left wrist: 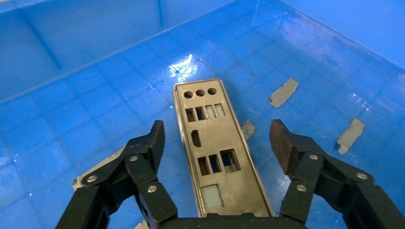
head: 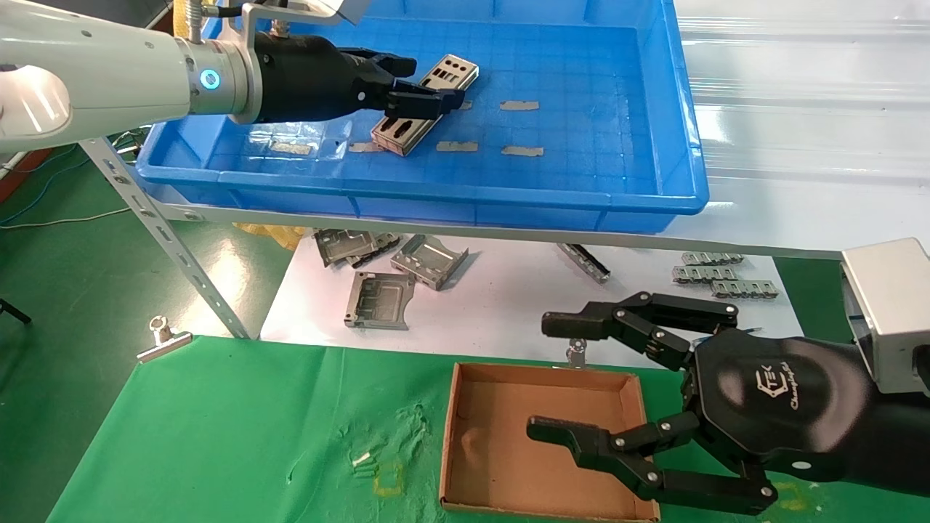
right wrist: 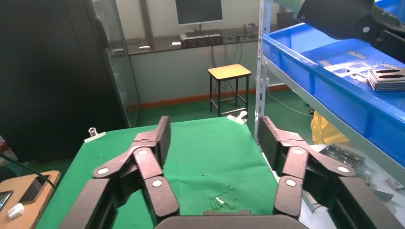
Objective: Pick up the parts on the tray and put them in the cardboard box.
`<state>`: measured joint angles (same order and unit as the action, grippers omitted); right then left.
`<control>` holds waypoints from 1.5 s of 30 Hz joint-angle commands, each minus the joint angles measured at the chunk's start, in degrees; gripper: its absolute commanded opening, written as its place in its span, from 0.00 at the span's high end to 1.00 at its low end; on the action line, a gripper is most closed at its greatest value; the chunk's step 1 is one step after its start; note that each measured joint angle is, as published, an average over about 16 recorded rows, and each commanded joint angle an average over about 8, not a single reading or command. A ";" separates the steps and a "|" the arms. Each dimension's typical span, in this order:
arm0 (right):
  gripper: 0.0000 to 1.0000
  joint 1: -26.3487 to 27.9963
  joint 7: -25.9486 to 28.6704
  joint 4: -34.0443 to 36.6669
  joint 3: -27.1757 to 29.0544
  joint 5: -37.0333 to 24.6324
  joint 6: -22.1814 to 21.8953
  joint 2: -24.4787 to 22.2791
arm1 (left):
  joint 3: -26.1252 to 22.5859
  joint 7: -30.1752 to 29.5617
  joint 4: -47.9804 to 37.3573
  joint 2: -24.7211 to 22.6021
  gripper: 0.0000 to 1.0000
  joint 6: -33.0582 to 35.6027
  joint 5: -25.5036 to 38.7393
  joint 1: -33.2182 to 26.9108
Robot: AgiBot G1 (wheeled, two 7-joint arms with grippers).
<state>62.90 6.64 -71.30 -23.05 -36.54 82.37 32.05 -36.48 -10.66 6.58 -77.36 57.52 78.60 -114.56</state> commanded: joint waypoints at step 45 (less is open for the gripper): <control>0.00 0.00 0.00 0.00 0.00 0.00 0.00 0.00 | -0.65 -0.48 -0.54 1.12 1.00 2.55 -3.89 -1.95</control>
<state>62.90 6.64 -71.30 -23.05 -36.54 82.37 32.05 -37.01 -10.84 6.11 -75.92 61.06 74.55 -116.64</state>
